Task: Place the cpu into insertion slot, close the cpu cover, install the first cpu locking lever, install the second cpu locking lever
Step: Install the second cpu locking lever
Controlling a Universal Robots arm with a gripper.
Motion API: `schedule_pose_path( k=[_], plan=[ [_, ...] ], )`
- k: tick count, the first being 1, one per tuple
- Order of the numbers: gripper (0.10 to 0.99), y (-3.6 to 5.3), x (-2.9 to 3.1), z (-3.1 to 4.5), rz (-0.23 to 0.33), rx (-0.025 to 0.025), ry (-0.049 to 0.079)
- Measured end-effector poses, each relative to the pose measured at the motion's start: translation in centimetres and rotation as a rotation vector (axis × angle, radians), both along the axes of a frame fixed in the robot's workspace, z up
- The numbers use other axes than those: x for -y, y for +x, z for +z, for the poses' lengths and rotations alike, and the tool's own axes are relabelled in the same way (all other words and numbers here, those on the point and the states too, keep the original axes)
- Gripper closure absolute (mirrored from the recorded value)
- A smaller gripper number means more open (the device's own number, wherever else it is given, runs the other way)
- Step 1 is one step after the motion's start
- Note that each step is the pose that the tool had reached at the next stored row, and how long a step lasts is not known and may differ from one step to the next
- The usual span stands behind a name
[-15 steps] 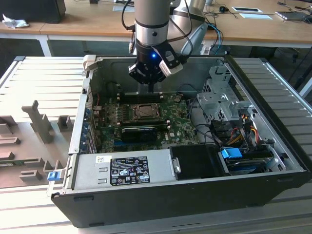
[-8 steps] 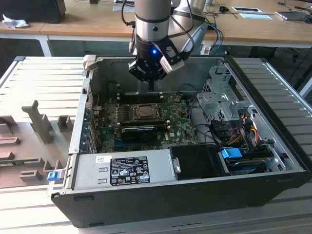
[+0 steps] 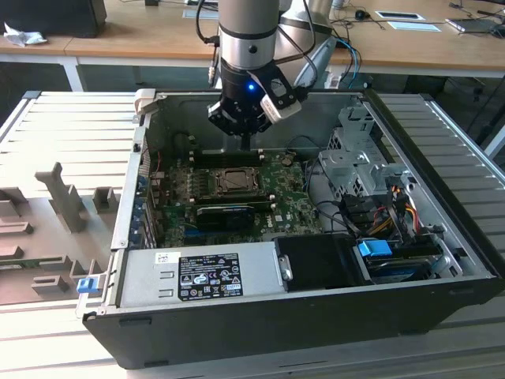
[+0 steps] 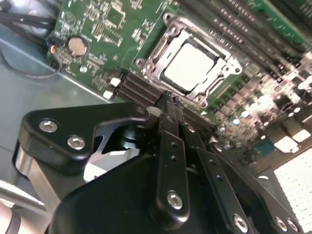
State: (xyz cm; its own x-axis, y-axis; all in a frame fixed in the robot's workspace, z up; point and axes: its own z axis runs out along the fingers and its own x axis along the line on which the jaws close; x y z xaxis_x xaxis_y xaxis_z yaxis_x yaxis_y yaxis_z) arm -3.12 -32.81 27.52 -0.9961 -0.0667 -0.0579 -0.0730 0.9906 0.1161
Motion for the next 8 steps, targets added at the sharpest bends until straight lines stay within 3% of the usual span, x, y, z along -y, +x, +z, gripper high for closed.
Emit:
schedule_pose_path(
  k=[8],
  plan=[
    [0.98, 0.0, 1.54, -0.01, 0.0, 0.0, 0.0]
  ],
)
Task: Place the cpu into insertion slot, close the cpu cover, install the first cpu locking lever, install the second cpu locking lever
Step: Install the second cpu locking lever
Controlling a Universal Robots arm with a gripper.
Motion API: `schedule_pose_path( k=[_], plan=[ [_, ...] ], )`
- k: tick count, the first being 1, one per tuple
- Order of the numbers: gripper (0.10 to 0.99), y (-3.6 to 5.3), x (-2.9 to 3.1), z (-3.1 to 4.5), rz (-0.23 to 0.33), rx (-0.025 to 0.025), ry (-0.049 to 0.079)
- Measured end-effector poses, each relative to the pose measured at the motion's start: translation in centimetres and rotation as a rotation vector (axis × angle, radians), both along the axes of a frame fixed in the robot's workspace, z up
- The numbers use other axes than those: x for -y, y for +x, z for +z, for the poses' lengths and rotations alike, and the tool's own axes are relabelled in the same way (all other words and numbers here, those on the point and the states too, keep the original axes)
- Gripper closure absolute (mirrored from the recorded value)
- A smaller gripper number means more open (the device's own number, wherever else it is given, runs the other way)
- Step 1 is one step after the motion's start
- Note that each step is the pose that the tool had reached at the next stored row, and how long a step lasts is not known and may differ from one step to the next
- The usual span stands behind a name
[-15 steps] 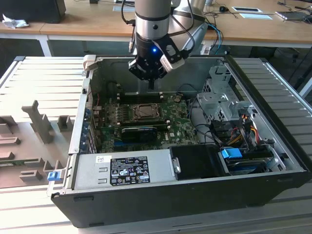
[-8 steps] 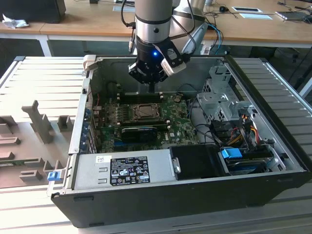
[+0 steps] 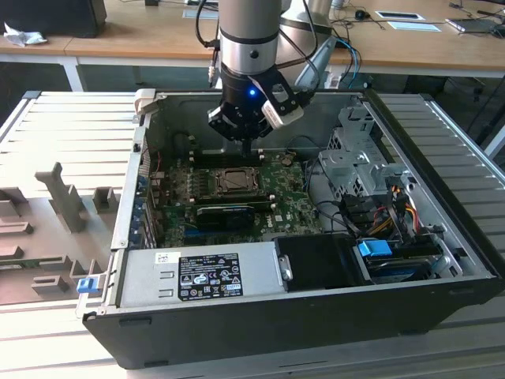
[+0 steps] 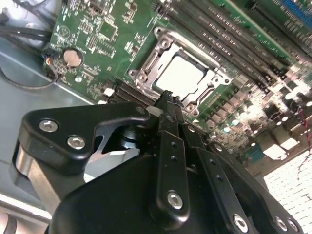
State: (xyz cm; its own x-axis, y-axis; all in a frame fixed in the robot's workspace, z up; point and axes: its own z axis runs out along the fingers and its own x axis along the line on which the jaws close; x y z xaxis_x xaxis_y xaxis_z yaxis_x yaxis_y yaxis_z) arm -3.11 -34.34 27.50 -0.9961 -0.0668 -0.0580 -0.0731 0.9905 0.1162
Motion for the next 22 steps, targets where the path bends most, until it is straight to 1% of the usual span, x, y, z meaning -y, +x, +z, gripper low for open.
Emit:
schedule_pose_path(
  k=[2, 5, 8, 11, 15, 17, 19, 20, 22],
  plan=[
    [0.98, 0.0, 0.59, 0.0, 0.0, 0.0, 0.0],
    [0.98, 0.0, 1.11, 0.01, 0.0, -0.0001, 0.0],
    [0.98, 0.0, 1.83, 0.0, 0.0, 0.0, 0.0],
    [0.98, -0.02, 2.29, 0.0, 0.0, 0.0, 0.0],
    [0.98, -0.16, 2.56, -0.02, 0.0, 0.0, 0.0],
    [0.98, -0.35, 2.73, -0.02, 0.0, 0.0, 0.0],
    [0.98, -0.65, 3.06, -0.01, 0.0, -0.0001, 0.0],
    [0.98, -0.67, 3.15, -0.03, 0.0, -0.0011, 0.0],
    [0.98, -0.67, 3.28, -0.15, 0.0, -0.0168, 0.0]
  ],
)
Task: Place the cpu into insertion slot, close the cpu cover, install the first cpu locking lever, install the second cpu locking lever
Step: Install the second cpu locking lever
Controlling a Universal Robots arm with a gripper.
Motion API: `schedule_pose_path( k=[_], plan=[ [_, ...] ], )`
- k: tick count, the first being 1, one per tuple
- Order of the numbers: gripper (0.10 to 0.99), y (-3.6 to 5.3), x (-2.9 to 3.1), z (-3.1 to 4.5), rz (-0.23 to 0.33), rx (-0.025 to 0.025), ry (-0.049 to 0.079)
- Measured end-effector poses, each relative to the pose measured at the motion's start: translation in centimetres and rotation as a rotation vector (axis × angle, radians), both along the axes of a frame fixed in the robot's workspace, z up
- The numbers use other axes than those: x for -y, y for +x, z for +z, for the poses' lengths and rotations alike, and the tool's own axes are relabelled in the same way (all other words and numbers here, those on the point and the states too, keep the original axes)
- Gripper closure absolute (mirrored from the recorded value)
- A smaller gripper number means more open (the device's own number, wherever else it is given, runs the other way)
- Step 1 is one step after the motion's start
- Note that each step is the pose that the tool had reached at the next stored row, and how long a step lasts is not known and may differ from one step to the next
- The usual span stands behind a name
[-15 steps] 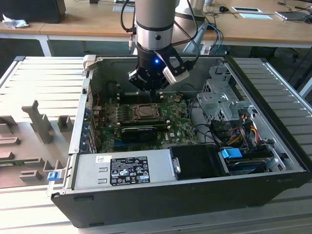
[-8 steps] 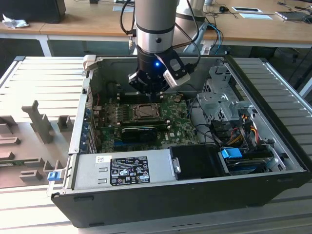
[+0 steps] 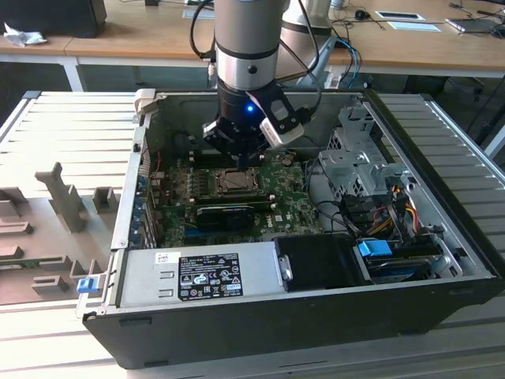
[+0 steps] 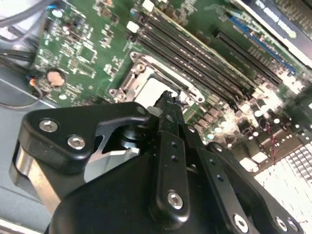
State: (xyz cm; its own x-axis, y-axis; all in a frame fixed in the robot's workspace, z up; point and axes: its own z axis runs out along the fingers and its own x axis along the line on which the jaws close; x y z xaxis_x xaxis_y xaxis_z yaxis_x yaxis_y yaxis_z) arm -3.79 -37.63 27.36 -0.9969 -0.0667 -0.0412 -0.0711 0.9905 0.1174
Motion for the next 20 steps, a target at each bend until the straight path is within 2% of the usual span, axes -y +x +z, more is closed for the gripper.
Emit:
schedule_pose_path(
  k=[1, 2, 6, 20],
  plan=[
    [0.98, 0.0, 0.07, -0.16, 0.0, -0.0093, 0.0],
    [0.98, -0.01, 0.11, -0.44, 0.0, -0.0124, 0.0],
    [0.98, 0.0, 0.11, -1.09, 0.0, -0.0134, 0.0],
    [0.98, -0.15, 0.16, -1.28, 0.0, -0.0133, 0.004]
  ],
)
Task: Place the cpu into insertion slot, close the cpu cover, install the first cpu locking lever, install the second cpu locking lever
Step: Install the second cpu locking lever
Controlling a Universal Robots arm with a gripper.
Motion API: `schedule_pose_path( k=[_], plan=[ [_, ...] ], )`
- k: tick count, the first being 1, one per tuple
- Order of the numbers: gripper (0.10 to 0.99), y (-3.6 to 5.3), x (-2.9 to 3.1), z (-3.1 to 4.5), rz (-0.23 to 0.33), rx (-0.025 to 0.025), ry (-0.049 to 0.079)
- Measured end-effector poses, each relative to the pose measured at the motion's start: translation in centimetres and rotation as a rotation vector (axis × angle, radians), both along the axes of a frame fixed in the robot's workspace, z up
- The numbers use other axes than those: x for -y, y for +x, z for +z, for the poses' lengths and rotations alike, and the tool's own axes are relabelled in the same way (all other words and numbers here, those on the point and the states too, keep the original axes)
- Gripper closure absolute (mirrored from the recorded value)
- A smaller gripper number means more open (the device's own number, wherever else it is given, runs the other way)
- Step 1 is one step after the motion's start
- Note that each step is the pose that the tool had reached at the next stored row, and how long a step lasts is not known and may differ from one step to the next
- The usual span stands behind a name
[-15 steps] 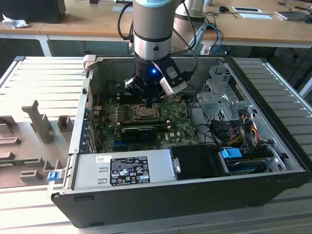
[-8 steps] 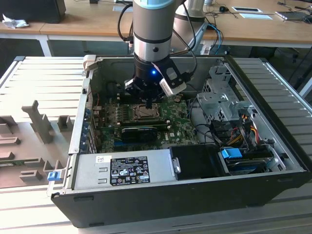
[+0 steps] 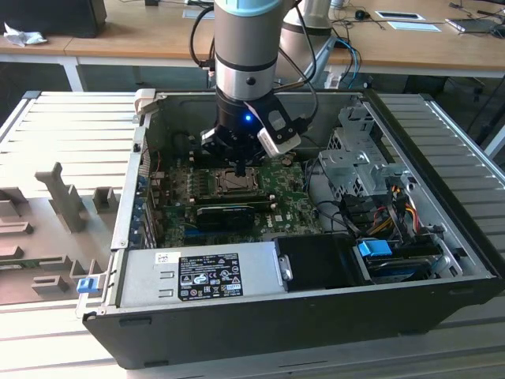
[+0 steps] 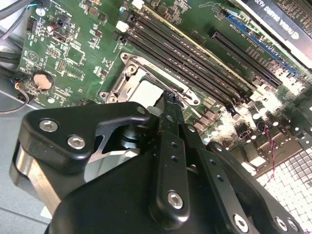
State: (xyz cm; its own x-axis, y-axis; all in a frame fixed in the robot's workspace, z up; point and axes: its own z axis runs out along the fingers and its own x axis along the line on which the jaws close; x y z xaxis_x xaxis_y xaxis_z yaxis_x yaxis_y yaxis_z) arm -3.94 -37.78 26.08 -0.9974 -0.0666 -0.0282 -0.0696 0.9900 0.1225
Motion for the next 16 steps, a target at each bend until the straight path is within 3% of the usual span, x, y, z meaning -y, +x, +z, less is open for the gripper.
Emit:
schedule_pose_path(
  k=[16],
  plan=[
    [0.98, -0.24, 0.03, -0.03, 0.0, 0.0, 0.0]
  ],
)
